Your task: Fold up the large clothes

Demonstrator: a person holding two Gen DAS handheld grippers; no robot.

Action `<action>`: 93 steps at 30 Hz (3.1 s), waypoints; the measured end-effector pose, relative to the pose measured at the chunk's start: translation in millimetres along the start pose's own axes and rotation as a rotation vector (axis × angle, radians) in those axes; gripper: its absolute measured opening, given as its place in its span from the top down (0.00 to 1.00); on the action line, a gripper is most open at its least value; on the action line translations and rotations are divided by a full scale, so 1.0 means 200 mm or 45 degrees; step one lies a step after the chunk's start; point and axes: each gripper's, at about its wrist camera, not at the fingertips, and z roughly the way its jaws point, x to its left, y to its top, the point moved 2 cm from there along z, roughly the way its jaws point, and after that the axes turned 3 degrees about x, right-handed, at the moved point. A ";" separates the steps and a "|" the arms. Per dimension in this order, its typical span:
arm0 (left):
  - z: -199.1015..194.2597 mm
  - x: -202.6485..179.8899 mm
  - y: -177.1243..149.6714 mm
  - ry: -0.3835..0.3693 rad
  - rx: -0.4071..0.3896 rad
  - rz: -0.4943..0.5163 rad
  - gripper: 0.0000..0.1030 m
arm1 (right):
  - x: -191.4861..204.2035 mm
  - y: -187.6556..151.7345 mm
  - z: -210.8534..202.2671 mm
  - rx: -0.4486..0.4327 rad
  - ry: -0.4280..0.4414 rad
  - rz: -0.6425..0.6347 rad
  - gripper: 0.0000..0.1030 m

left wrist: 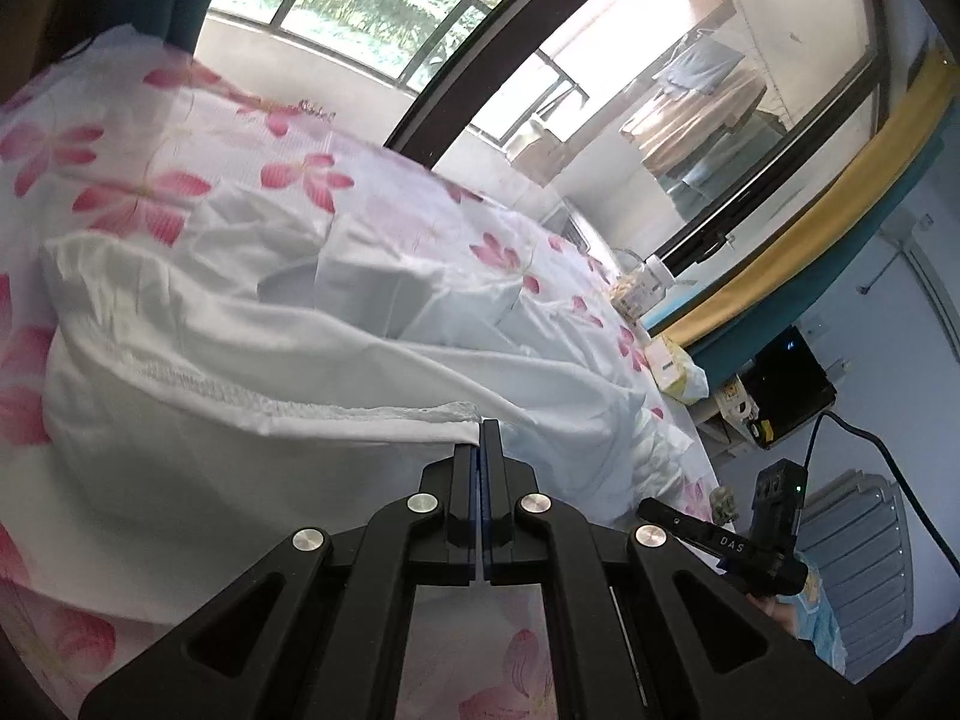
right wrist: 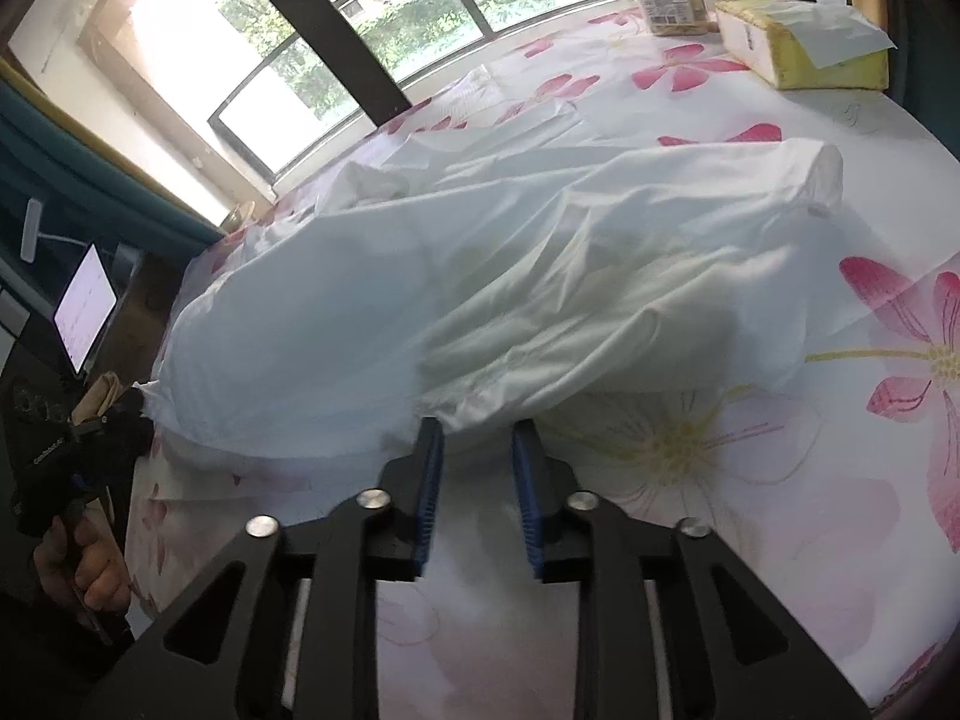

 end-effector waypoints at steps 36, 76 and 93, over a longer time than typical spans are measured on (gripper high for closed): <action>0.21 0.02 0.55 -0.005 -0.010 0.086 1.00 | 0.60 0.03 0.28 -0.181 -0.586 -0.991 0.24; 0.15 0.44 0.76 0.175 0.091 -0.069 0.99 | 0.17 0.86 0.39 -0.047 -0.394 -0.725 0.60; 0.14 0.78 0.57 0.517 0.206 0.021 0.66 | -0.10 0.97 -0.06 -0.210 -0.463 -0.501 0.26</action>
